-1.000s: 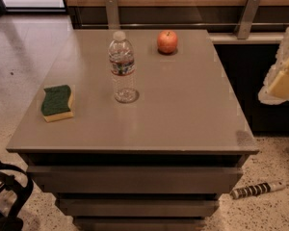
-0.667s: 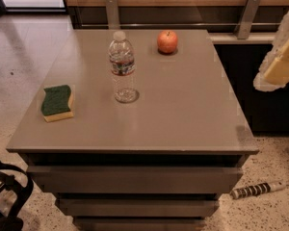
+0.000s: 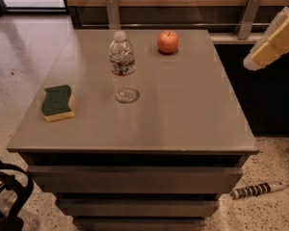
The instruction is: Pick apple
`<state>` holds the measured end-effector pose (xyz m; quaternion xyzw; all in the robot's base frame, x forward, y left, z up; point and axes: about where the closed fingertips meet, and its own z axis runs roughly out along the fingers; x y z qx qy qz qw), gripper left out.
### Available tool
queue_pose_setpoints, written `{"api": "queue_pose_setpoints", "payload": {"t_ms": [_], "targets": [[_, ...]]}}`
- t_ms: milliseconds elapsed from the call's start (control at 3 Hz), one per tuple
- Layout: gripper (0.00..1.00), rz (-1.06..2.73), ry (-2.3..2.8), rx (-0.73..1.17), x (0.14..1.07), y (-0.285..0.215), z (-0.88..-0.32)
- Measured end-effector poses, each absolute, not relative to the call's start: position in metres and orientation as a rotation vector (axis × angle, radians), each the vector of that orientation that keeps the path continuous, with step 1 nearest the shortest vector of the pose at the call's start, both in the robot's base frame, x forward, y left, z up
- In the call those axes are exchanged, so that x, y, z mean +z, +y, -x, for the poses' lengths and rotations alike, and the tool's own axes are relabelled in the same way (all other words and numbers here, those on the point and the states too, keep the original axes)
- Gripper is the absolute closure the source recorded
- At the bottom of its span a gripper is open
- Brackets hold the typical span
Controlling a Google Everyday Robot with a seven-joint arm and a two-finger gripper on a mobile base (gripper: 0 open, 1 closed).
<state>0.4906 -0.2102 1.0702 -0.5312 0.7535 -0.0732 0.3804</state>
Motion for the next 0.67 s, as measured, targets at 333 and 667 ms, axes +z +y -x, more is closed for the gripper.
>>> {"api": "queue_pose_setpoints", "payload": {"t_ms": [333, 667], "targets": [[0.00, 1.232, 1.903, -0.119, 1.053, -0.224, -0.524], [0.00, 1.153, 1.880, -0.024, 1.032, -0.220, -0.555]]}}
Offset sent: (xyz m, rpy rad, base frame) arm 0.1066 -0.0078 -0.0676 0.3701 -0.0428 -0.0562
